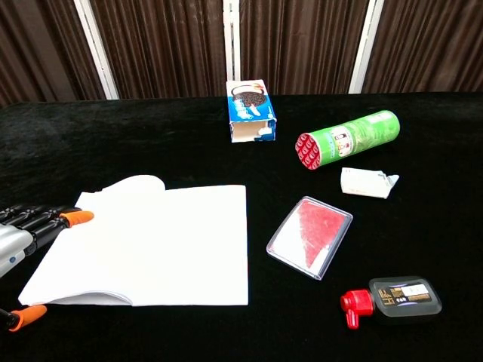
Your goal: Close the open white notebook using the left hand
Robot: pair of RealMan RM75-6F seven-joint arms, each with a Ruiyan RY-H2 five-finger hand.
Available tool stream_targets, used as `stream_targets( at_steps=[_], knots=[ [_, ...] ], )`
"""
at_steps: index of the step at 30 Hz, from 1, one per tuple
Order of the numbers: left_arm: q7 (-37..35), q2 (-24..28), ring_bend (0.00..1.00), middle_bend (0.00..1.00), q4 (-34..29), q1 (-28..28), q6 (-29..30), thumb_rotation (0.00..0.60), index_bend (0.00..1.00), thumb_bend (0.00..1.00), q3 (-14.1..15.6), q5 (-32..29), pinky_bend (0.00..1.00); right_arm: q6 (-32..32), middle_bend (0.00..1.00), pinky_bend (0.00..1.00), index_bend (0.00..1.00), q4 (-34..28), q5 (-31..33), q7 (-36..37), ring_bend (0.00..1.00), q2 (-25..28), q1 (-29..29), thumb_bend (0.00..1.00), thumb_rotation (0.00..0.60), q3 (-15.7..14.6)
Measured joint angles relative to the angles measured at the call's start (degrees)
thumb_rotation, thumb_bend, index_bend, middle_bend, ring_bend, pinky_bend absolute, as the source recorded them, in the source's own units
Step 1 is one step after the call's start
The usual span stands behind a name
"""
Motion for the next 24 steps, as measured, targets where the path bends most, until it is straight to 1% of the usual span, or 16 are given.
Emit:
stream_targets(
  at_steps=[9, 18, 20, 24],
  knots=[
    [0.2, -1.5, 0.00, 0.00, 1.6, -0.5, -0.3, 0.600, 0.00, 0.26, 0.0, -0.8, 0.00, 0.0, 0.00, 0.00, 0.00, 0.0, -0.1, -0.1, 0.00, -0.1, 0.0, 0.09, 0.600, -0.1],
    [0.8, -3.2, 0.00, 0.00, 4.8, -0.9, 0.0, 0.600, 0.00, 0.28, -0.9, -1.9, 0.00, -0.1, 0.00, 0.00, 0.00, 0.0, -0.3, -0.1, 0.00, -0.1, 0.0, 0.09, 0.600, -0.2],
    [0.7, -3.4, 0.00, 0.00, 5.3, -1.0, 0.2, 0.600, 0.00, 0.32, -1.1, -2.0, 0.00, 0.0, 0.00, 0.00, 0.00, 0.0, -0.4, -0.1, 0.00, -0.1, 0.0, 0.09, 0.600, -0.2],
    [-0.1, -3.7, 0.00, 0.00, 6.0, -1.1, 0.9, 0.600, 0.00, 0.46, -1.1, -1.8, 0.00, 0.0, 0.00, 0.00, 0.00, -0.1, -0.4, -0.1, 0.00, -0.1, -0.1, 0.09, 0.600, -0.3]
  ],
)
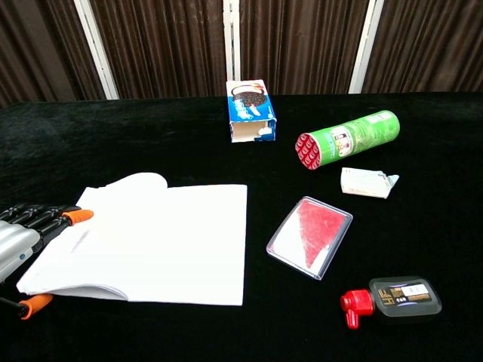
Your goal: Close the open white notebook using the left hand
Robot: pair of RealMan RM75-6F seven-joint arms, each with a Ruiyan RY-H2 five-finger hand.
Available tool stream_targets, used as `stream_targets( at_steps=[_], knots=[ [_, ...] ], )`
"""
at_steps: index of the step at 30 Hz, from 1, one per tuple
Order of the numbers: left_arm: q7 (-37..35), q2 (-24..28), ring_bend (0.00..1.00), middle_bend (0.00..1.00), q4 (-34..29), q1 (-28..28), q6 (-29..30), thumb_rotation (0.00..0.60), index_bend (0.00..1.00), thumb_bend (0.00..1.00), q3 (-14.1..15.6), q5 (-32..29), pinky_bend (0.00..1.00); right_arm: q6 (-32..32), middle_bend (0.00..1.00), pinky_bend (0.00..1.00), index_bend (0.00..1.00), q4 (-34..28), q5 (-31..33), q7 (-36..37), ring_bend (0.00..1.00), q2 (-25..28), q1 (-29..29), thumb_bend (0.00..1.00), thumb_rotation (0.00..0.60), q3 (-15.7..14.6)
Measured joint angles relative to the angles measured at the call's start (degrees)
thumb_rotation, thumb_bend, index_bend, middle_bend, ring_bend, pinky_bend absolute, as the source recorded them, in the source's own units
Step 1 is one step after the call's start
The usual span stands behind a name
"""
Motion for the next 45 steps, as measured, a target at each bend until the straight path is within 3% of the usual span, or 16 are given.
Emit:
stream_targets(
  at_steps=[3, 17, 31, 39, 45],
  knots=[
    [-0.9, 0.0, 0.00, 0.00, 0.0, -0.1, 0.9, 0.600, 0.00, 0.52, 0.2, 0.9, 0.00, 0.0, 0.00, 0.00, 0.00, 0.0, 0.0, 0.0, 0.00, 0.0, 0.0, 0.09, 0.600, 0.0],
    [-0.1, 1.2, 0.00, 0.00, -4.9, -1.1, 5.4, 0.600, 0.00, 0.52, 0.3, 6.3, 0.00, 0.2, 0.00, 0.00, 0.00, -0.1, -0.2, -0.2, 0.00, -0.1, -0.1, 0.09, 0.600, 0.0],
    [6.4, -0.3, 0.00, 0.00, -11.4, -5.7, 4.7, 0.600, 0.00, 0.49, -3.7, 9.4, 0.00, 0.1, 0.00, 0.00, 0.00, -0.1, 0.1, 0.4, 0.00, 0.2, 0.0, 0.09, 0.600, 0.2],
    [9.3, -1.2, 0.00, 0.00, -12.3, -6.2, 4.2, 0.600, 0.00, 0.46, -4.0, 8.9, 0.00, -0.1, 0.00, 0.00, 0.00, -0.2, 0.2, 0.7, 0.00, 0.4, 0.0, 0.09, 0.600, 0.1],
    [7.6, 0.3, 0.00, 0.00, -11.8, -5.3, 5.2, 0.600, 0.00, 0.43, -3.8, 7.8, 0.00, -0.2, 0.00, 0.00, 0.00, -0.3, 0.0, 0.3, 0.00, 0.4, -0.1, 0.09, 0.600, -0.1]
  ],
)
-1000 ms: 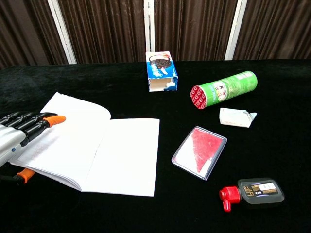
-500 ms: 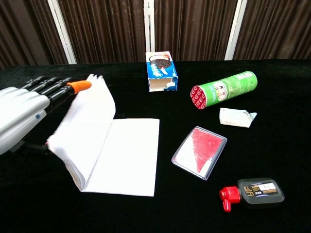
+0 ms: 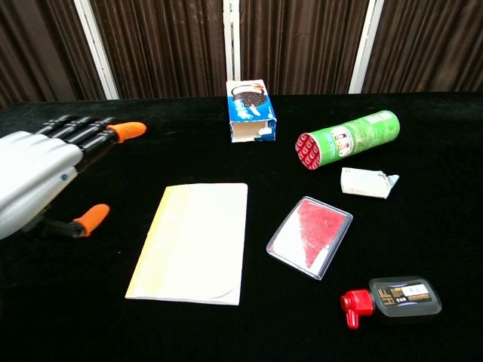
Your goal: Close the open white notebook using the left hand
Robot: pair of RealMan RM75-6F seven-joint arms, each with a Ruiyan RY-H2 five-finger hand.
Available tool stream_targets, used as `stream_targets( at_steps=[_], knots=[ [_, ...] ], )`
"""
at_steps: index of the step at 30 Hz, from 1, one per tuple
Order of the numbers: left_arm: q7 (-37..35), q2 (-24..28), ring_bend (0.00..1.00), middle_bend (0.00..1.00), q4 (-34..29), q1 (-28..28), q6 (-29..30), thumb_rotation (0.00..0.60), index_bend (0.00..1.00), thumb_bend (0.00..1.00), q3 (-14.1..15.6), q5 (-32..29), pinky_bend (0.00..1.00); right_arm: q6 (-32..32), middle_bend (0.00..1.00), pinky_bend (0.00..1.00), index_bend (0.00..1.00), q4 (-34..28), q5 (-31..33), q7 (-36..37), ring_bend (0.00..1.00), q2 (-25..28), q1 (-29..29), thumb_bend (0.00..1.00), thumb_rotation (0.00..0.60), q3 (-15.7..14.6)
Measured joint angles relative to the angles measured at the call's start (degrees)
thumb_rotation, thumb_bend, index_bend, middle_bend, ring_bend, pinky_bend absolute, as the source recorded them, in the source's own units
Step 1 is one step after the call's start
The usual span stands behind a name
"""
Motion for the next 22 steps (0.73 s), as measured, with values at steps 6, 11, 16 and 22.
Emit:
stream_targets(
  at_steps=[6, 11, 16, 22],
  knots=[
    [-1.8, 4.1, 0.00, 0.00, -1.1, 1.7, 2.0, 0.600, 0.00, 0.21, 0.7, -0.8, 0.00, -0.3, 0.00, 0.00, 0.00, 0.0, 0.3, -0.3, 0.00, 0.0, 0.1, 0.09, 0.600, 0.0],
    [-4.2, 9.6, 0.00, 0.00, -2.6, 4.2, 4.8, 0.600, 0.00, 0.17, 1.4, -2.0, 0.00, -0.2, 0.00, 0.00, 0.00, 0.0, -0.5, 0.6, 0.00, 0.1, 0.2, 0.08, 0.600, -0.1],
    [-8.7, 13.8, 0.00, 0.00, -3.3, 7.3, 8.1, 0.600, 0.00, 0.17, 2.1, -3.7, 0.00, 0.0, 0.00, 0.00, 0.00, 0.2, -1.2, 0.5, 0.00, -0.1, 0.3, 0.08, 0.600, -0.3],
    [-13.3, 17.7, 0.00, 0.00, -2.9, 10.2, 10.3, 0.600, 0.00, 0.17, 2.9, -5.6, 0.00, 0.1, 0.00, 0.00, 0.00, 0.3, -1.4, 0.3, 0.00, -0.2, 0.4, 0.08, 0.600, -0.2]
  ],
)
